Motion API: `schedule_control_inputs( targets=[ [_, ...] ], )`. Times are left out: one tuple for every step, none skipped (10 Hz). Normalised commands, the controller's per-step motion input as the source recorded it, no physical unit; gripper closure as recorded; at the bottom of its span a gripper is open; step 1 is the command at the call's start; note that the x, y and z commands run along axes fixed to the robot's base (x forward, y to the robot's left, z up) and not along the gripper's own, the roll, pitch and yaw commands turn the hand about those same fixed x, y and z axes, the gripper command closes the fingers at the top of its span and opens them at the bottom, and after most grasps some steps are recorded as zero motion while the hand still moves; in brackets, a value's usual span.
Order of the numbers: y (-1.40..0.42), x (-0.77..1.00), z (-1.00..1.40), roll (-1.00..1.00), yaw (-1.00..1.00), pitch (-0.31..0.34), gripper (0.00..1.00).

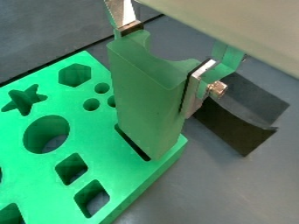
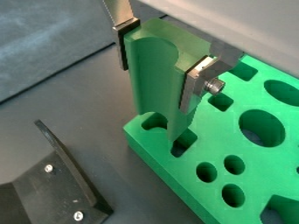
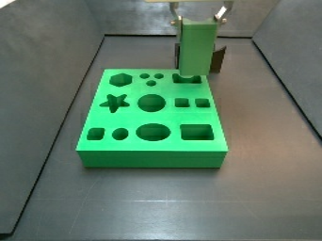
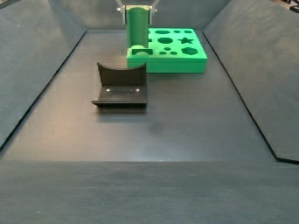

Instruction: Insert the arch object.

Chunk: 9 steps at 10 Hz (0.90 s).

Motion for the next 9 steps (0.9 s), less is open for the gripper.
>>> schedule_control_inputs(
  targets=[
    [0.00, -0.04, -0.35, 0.21, 0.00, 0.000, 1.00],
    [0.00, -0.08, -0.29, 0.17, -0.07, 0.000, 1.00],
    [0.00, -0.02, -0.24, 0.12, -0.11, 0.000, 1.00],
    [0.00, 0.00, -0.25, 0.11, -0.14, 0.000, 1.00],
    [0.00, -0.20, -0.23, 0.06, -0.29, 0.000, 1.00],
    [0.00, -0.40, -0.18, 0.00, -0.30, 0.000, 1.00],
    [0.00, -0.33, -0.25, 0.00, -0.17, -0.019, 1.00],
    [0.00, 0.00, -0.59, 0.05, 0.04, -0.099, 1.00],
    [-0.02, 0.22, -0.93, 0.03, 0.31, -0.140, 1.00]
  ],
)
